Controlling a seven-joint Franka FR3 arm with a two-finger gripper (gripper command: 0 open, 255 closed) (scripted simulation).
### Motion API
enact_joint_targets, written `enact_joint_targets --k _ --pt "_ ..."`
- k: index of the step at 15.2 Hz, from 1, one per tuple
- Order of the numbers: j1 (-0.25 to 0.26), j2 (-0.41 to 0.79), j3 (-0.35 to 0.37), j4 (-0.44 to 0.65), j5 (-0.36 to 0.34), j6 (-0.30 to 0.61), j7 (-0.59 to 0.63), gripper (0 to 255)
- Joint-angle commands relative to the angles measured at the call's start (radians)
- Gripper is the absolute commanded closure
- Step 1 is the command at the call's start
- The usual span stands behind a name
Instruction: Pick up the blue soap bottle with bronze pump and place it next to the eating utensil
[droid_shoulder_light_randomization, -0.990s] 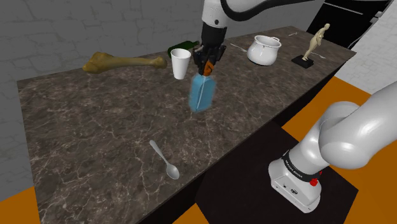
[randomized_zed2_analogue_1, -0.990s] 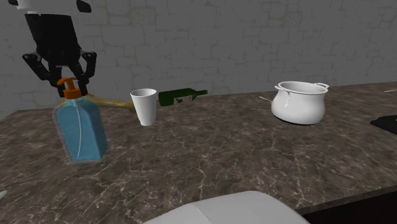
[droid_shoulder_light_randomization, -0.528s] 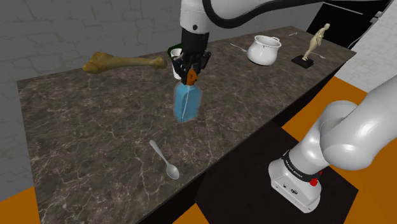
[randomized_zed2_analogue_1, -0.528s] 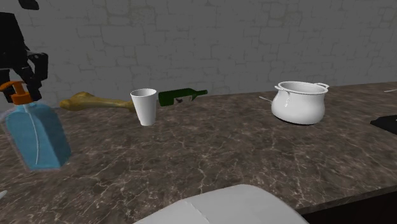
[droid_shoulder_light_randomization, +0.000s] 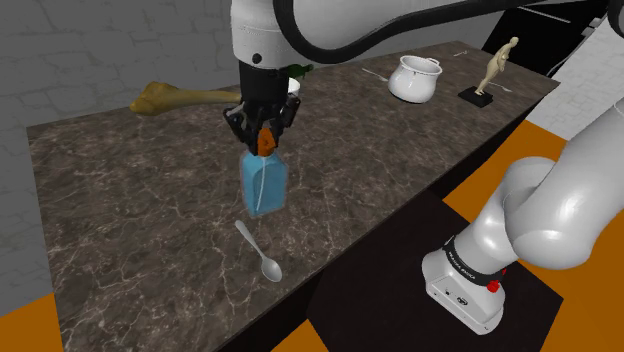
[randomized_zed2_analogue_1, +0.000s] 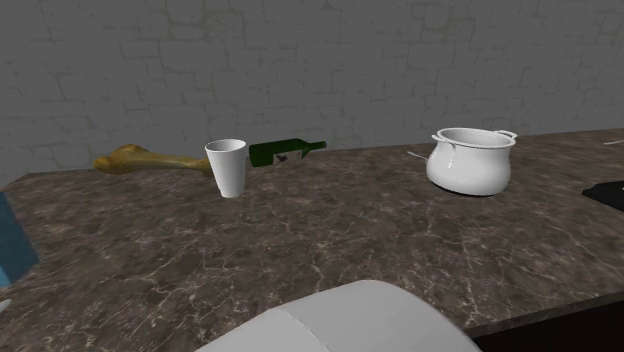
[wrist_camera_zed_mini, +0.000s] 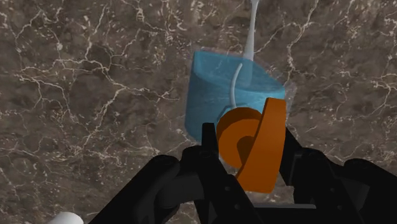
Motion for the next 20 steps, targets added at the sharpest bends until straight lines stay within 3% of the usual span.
enact_joint_targets --k 1,9,14,20 --pt "0.023 0.048 0.027 0.057 -0.016 -0.011 0.057 255" --pt "0.134 0.261 0.103 0.311 -0.106 -0.074 0.26 255" --pt "0.248 0.449 0.125 0.561 -0.188 -0.156 0.381 255" --pt "0.243 0.452 0.12 0.486 -0.191 -0.078 0.386 255"
